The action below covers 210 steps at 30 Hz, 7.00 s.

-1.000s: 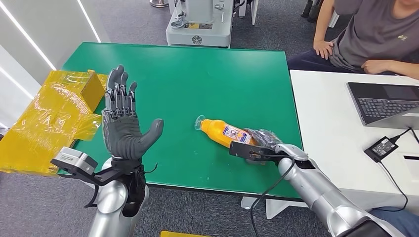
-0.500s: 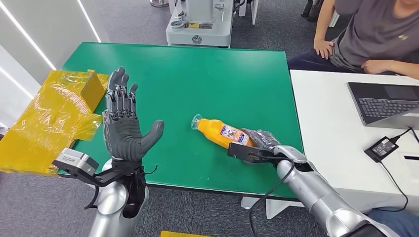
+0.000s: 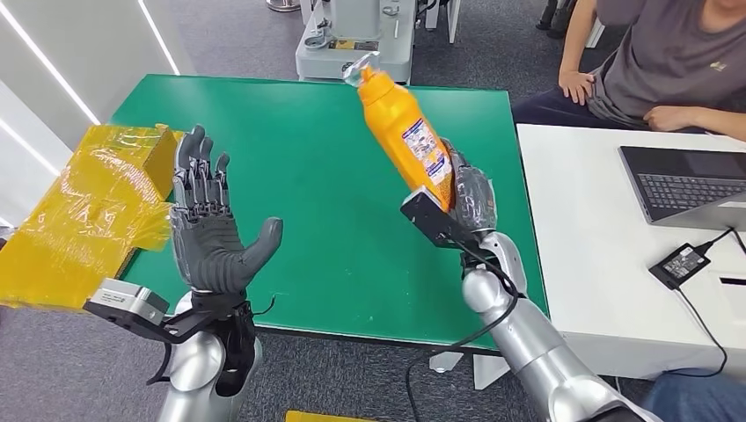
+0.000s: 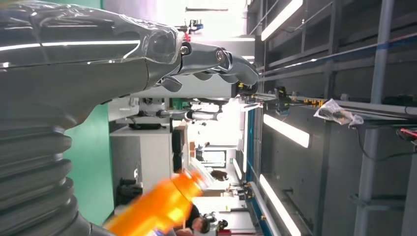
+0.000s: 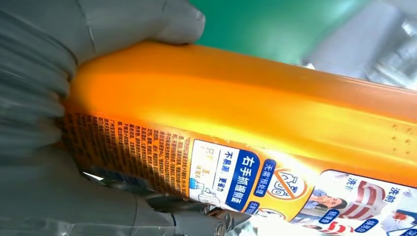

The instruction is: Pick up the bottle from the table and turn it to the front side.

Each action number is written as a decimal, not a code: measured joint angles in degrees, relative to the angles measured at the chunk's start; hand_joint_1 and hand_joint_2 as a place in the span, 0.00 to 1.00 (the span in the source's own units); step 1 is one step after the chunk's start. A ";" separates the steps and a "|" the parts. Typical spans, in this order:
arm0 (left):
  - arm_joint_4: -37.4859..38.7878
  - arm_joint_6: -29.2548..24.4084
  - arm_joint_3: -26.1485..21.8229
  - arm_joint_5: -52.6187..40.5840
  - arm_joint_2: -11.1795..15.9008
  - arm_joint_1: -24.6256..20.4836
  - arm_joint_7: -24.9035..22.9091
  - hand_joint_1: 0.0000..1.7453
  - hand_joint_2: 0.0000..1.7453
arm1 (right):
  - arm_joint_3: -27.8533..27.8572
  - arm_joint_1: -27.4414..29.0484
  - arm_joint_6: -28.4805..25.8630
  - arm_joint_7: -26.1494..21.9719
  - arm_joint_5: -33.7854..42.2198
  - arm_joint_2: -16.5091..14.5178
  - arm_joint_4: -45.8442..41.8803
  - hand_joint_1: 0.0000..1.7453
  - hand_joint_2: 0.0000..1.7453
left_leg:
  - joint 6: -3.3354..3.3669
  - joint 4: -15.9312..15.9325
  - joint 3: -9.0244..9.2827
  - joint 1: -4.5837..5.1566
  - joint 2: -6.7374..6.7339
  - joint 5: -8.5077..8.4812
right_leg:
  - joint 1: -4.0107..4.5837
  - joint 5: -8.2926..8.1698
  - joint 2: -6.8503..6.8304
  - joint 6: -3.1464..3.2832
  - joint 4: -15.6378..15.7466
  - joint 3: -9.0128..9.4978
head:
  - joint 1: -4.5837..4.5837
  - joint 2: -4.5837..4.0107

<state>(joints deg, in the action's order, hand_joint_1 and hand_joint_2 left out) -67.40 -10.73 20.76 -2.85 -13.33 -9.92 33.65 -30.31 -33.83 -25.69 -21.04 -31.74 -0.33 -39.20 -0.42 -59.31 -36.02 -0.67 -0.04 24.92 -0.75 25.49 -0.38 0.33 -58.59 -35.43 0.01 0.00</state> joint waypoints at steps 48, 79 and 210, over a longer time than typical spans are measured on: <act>6.75 18.00 5.76 4.86 -0.93 -12.52 -8.71 0.00 1.00 | 0.27 12.85 -2.73 -16.83 -4.32 -5.48 -18.81 1.00 1.00 | 0.00 0.00 0.01 0.01 -0.02 0.00 | -0.01 -0.01 0.03 0.00 0.00 -0.01 | 0.01 0.00; 12.79 18.68 4.56 4.68 0.08 -14.01 -8.27 0.00 1.00 | -3.87 7.82 14.88 -18.75 -6.21 -5.33 -11.71 1.00 1.00 | -0.01 0.00 0.01 0.01 -0.02 -0.01 | -0.01 -0.01 0.03 0.01 0.00 -0.02 | 0.00 0.00; -4.75 -3.67 -1.19 -21.56 7.09 -6.31 -3.39 1.00 1.00 | -5.57 25.54 -6.23 -19.09 16.08 -3.06 -47.23 0.00 1.00 | -0.02 0.08 0.01 -0.01 -0.02 0.00 | 0.00 0.07 0.00 0.05 -0.01 -0.03 | 0.01 0.00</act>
<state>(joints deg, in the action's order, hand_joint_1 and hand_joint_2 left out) -72.16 -14.39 19.57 -24.41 -6.23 -16.23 30.27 -35.88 -8.29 -31.92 -40.13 -15.66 -3.39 -86.43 -0.44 -59.23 -36.01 -0.68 -0.06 24.92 -0.75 25.56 -0.38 0.38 -58.60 -35.46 0.02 0.00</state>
